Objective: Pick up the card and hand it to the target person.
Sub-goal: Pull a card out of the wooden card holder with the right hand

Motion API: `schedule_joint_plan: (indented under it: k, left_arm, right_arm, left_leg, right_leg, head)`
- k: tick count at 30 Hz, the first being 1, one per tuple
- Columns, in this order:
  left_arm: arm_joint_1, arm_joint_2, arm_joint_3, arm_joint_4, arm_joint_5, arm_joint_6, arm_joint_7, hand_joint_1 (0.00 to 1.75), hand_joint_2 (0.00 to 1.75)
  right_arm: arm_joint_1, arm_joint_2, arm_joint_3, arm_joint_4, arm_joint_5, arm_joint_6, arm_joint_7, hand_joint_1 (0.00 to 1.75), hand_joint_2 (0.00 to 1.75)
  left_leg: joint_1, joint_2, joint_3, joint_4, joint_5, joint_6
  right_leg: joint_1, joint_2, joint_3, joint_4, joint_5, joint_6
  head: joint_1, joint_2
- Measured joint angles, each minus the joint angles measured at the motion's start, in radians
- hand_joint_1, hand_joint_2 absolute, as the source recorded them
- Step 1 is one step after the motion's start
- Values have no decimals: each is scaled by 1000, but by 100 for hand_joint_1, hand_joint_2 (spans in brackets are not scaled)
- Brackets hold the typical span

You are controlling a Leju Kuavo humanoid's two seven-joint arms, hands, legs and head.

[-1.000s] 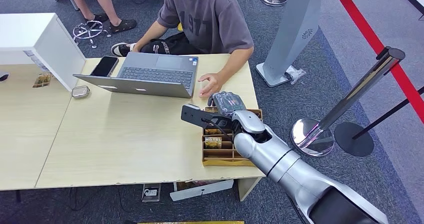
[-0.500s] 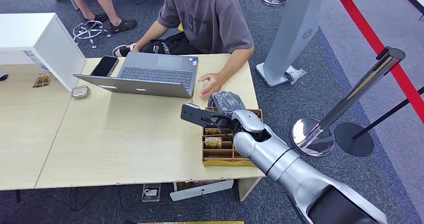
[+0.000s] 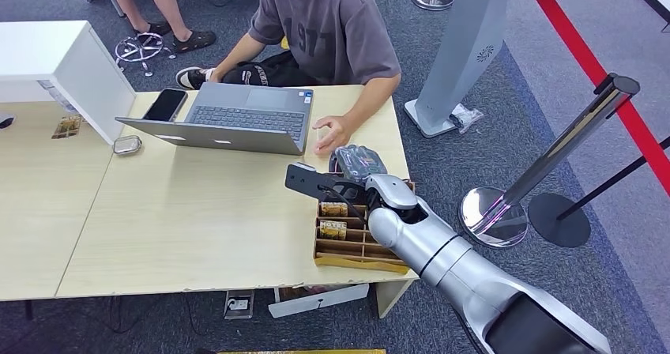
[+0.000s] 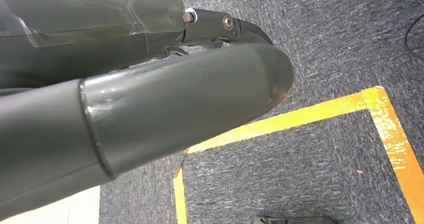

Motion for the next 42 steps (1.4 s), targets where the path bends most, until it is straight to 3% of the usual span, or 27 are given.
schedule_joint_plan:
  k: [17, 42]
  left_arm:
    - [5, 0, 0, 0, 3, 0, -8, 0, 0]
    - [12, 2, 0, 4, 4, 2, -21, 0, 0]
  right_arm:
    - [0, -2, 0, -5, 3, -9, -8, 136, 175]
    - [-11, -51, 8, -198, 30, 17, 22, 147, 175]
  left_leg:
    - [0, 0, 0, 0, 0, 0]
    - [0, 1, 0, 0, 0, 0]
  right_leg:
    - [0, 0, 0, 0, 0, 0]
    - [0, 0, -1, 0, 0, 0]
  head:
    - [0, 0]
    - [0, 0]
